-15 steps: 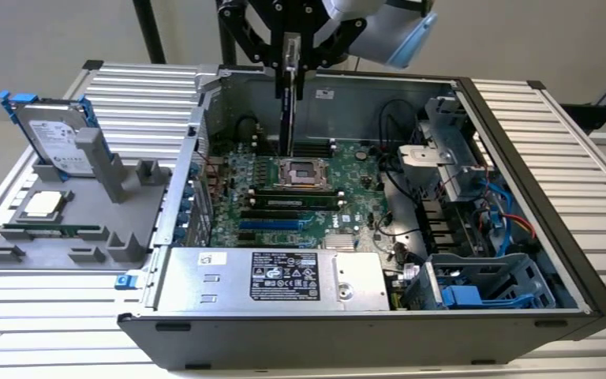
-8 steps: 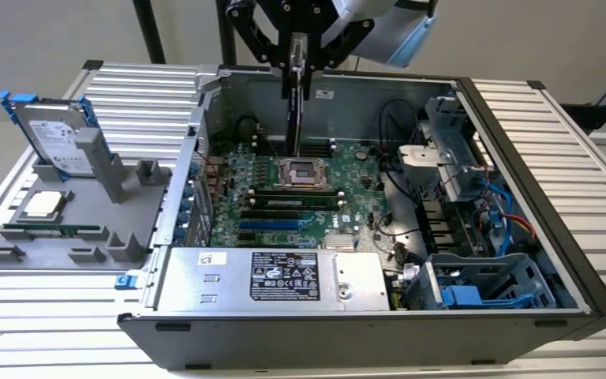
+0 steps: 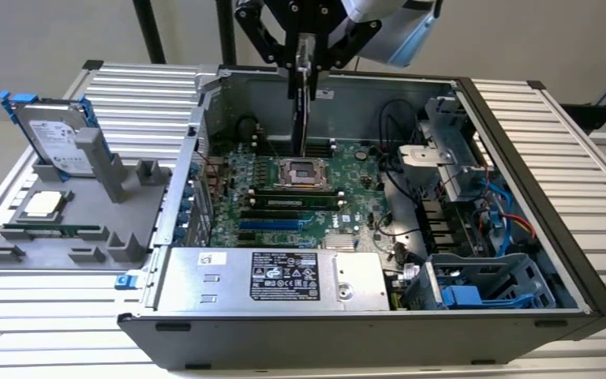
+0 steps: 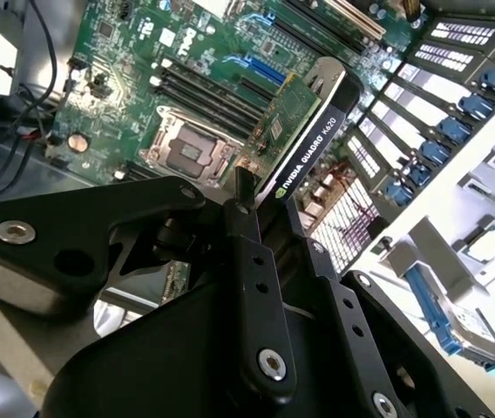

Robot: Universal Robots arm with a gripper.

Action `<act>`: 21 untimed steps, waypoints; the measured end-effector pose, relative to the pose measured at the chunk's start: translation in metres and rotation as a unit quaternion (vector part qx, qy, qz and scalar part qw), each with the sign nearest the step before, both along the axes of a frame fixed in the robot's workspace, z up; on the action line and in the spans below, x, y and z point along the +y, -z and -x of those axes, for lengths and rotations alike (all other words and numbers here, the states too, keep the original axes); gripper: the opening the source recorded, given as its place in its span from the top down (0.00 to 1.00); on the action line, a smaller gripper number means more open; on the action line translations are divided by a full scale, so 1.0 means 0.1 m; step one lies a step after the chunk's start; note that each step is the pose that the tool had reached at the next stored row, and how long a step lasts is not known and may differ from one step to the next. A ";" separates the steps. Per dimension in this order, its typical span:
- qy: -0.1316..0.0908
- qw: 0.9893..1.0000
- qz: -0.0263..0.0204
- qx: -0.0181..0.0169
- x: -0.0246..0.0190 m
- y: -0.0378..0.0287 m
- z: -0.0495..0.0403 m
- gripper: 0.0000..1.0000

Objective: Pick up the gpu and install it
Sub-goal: 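Pick up the gpu and move the gpu toward the slot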

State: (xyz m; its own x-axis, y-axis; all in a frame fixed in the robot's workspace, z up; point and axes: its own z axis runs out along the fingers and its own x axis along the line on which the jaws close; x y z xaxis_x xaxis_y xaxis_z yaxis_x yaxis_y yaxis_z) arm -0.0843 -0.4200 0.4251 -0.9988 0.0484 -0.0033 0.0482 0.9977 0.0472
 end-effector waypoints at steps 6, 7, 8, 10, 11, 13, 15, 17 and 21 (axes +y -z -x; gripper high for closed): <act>0.000 1.000 0.000 0.000 0.000 0.000 -0.012 1.00; 0.000 1.000 0.000 0.000 0.000 0.000 -0.012 1.00; 0.000 1.000 0.000 0.000 0.000 0.000 -0.013 1.00; 0.000 1.000 0.000 0.000 0.000 0.000 -0.013 1.00; 0.000 1.000 0.000 0.000 0.000 0.000 -0.016 1.00; 0.000 1.000 0.000 0.000 0.000 0.000 -0.018 1.00; 0.000 1.000 0.000 0.000 0.000 0.000 -0.018 1.00; -0.001 1.000 0.000 0.000 0.000 0.000 -0.018 1.00; -0.004 1.000 0.000 0.000 0.000 0.000 -0.018 1.00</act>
